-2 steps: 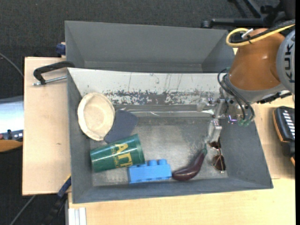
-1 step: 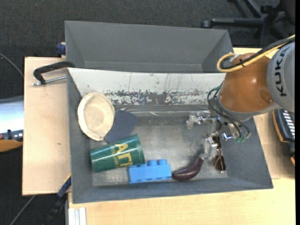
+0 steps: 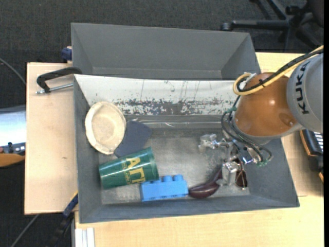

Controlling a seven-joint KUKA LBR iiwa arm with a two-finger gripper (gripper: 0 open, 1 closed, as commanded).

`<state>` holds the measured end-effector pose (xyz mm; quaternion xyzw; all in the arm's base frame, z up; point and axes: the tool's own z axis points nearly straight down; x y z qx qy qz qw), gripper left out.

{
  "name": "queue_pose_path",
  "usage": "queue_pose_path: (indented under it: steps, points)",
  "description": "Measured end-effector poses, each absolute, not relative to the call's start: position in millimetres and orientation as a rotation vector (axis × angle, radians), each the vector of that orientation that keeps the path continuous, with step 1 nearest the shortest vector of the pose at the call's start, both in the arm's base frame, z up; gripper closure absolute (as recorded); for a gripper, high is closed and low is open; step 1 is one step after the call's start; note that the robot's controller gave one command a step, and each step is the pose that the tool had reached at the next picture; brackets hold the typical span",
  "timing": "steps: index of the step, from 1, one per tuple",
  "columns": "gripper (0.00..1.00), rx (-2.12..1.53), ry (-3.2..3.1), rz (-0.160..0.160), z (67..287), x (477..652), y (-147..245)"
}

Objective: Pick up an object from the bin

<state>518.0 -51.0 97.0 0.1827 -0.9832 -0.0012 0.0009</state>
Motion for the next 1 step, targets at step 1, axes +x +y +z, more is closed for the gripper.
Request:
queue_pose_path:
  steps: [1]
  points:
    - [0.0, 1.059, -2.963, 0.002, 108.1, 505.2, -32.0]
